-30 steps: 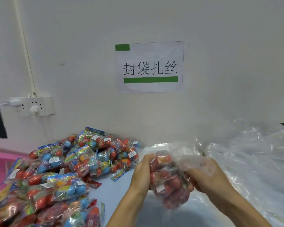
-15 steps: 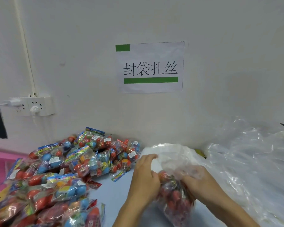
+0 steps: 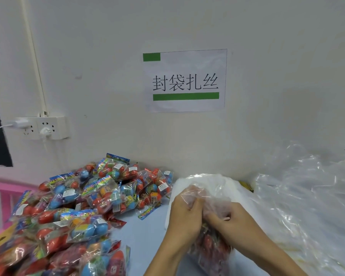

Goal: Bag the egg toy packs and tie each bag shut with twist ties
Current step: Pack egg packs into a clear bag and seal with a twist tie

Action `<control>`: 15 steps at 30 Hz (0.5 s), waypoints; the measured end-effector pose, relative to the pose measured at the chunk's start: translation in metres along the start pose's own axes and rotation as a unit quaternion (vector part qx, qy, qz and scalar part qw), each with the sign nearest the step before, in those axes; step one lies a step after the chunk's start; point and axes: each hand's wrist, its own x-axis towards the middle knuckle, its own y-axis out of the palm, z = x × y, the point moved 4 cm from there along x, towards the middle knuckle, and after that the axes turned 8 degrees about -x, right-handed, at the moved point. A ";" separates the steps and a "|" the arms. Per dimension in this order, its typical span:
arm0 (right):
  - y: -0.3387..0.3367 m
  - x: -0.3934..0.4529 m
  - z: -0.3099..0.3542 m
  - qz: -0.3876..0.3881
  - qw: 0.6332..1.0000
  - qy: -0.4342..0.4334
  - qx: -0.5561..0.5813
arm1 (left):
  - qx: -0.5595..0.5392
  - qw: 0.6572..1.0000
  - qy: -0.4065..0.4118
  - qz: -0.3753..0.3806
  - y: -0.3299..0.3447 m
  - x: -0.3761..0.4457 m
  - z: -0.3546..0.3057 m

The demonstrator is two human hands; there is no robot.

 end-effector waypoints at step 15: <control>0.001 0.001 -0.004 -0.044 0.998 0.033 -0.044 | -0.087 0.992 -0.039 0.081 -0.015 0.009 -0.003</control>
